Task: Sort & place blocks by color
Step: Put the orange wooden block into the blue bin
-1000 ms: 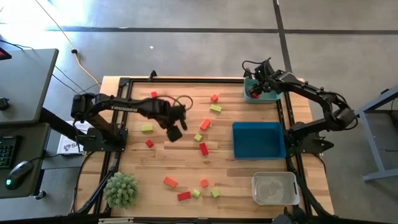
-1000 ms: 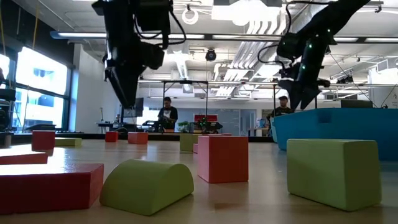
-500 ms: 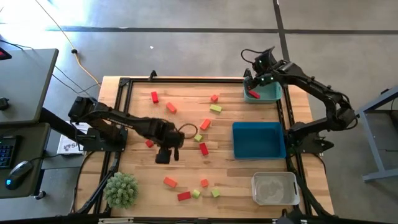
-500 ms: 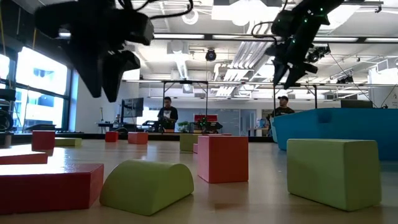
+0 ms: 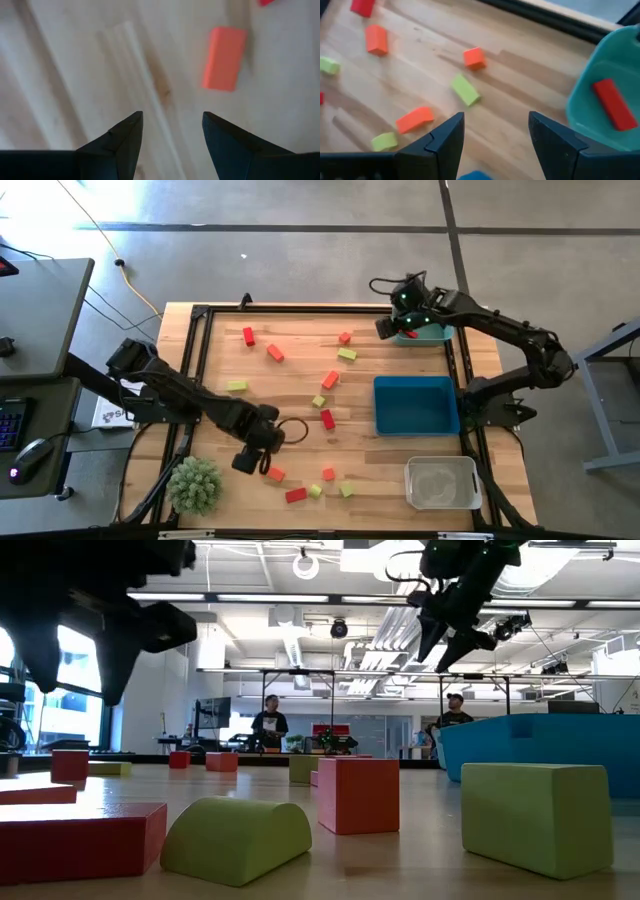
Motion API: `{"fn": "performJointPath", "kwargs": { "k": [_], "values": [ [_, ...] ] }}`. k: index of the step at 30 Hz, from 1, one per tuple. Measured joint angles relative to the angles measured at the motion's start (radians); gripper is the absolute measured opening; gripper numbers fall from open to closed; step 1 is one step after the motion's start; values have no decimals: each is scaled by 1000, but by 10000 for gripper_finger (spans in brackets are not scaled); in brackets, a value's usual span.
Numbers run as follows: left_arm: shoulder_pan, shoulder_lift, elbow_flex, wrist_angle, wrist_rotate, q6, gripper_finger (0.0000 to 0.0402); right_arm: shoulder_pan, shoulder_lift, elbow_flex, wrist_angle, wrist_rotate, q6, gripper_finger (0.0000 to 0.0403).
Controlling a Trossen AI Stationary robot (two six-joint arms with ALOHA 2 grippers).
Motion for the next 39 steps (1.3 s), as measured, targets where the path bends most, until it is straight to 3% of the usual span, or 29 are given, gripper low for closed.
{"fn": "performJointPath", "kwargs": {
  "k": [16, 39],
  "values": [
    [-127, 24, -49, 161, -102, -105, 195, 180, 0, 0, 1, 114, 130, 209],
    [-196, 214, -49, 262, -118, -135, 195, 256, 0, 0, -2, 141, 179, 209]
  ]
}}
